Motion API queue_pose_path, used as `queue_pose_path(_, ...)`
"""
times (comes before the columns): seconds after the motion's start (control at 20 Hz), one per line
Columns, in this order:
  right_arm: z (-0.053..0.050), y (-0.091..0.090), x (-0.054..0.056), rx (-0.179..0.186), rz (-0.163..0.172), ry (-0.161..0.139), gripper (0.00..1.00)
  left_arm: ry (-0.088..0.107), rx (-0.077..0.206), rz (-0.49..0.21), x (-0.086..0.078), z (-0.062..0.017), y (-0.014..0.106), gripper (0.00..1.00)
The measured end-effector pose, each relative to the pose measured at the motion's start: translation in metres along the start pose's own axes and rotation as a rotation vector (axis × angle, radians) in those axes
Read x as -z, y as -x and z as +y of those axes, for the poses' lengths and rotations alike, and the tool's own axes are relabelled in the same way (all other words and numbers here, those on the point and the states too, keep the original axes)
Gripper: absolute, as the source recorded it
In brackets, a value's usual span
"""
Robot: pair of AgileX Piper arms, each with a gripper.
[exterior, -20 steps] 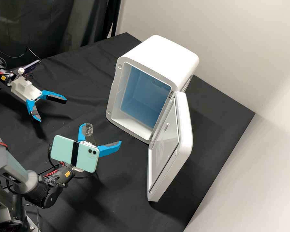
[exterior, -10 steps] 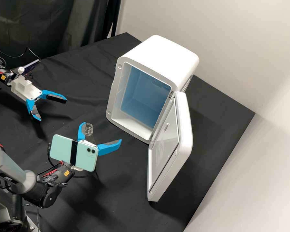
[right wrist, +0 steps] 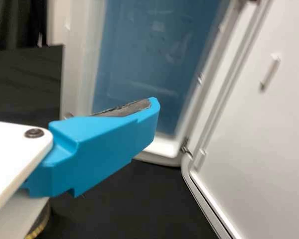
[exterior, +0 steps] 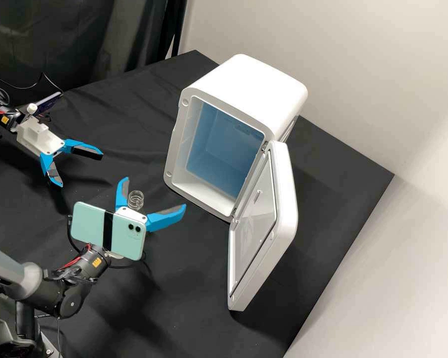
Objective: Place the flask in the incubator
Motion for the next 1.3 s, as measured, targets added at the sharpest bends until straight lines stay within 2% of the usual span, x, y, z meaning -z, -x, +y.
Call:
queue_pose_path(0.15,-0.007,-0.005,0.017,0.034,0.096,-0.006,1.00,0.000,0.000,0.000,0.000,0.0000,0.000,1.00)
queue_pose_path(0.2,-0.009,-0.006,0.020,0.034,0.112,-0.011,1.00,0.000,0.000,0.000,0.000,0.0000,0.000,1.00)
queue_pose_path(0.3,-0.011,-0.008,0.023,0.034,0.128,-0.005,1.00,0.002,0.000,0.000,0.000,0.0000,0.000,1.00)
queue_pose_path(0.35,-0.013,-0.010,0.024,0.039,0.128,-0.015,1.00,0.002,0.001,-0.002,0.000,-0.0001,0.000,1.00)
queue_pose_path(0.6,-0.025,-0.015,0.026,0.097,0.143,-0.034,1.00,0.001,0.002,-0.004,0.000,-0.0001,0.000,1.00)
queue_pose_path(0.7,-0.028,-0.016,0.025,0.120,0.145,-0.035,1.00,0.001,0.001,-0.002,0.000,0.0000,0.000,1.00)
queue_pose_path(0.8,-0.032,-0.016,0.020,0.170,0.144,-0.022,1.00,0.004,0.001,0.000,0.001,0.0001,0.000,1.00)
queue_pose_path(0.95,-0.039,-0.015,0.011,0.248,0.124,-0.018,1.00,0.004,0.001,0.000,0.001,0.0001,0.000,1.00)
queue_pose_path(1.1,-0.040,-0.010,-0.005,0.314,0.083,-0.006,1.00,0.004,0.001,0.000,0.001,0.0001,0.000,1.00)
queue_pose_path(1.2,-0.038,-0.004,-0.014,0.327,0.052,0.004,1.00,0.004,0.001,0.000,0.001,0.0001,0.000,1.00)
queue_pose_path(1.3,-0.037,0.000,-0.020,0.348,0.038,0.014,1.00,0.000,-0.005,-0.001,0.000,0.0014,0.001,1.00)
